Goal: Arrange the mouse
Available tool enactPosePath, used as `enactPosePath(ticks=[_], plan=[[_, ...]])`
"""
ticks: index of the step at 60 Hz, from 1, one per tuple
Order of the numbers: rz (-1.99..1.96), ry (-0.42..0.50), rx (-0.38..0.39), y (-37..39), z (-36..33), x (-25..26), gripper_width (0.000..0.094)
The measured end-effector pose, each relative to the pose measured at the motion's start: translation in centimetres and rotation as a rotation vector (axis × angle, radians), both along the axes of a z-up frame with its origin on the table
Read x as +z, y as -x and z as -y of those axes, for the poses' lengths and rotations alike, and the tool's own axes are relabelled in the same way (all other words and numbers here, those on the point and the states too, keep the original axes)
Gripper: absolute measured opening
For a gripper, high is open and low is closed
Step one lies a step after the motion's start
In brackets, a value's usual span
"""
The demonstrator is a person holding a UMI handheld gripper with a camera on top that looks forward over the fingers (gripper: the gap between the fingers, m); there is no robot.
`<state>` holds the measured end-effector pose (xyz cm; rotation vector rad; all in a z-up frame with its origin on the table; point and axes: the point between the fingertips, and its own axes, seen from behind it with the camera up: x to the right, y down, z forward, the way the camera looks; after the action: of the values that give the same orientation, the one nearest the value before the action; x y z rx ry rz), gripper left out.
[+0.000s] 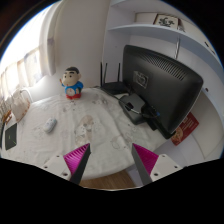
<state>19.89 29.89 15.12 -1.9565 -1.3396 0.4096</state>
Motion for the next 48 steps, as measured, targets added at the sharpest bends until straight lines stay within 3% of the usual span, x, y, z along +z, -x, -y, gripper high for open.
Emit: enactPosePath(ticks=[18, 48], plan=[[0.0, 0.024, 0.086, 2.5, 3.4, -1.5, 0.0855], [0.006, 0.08, 0.34, 8.0, 18.0, -4.4, 0.0854]])
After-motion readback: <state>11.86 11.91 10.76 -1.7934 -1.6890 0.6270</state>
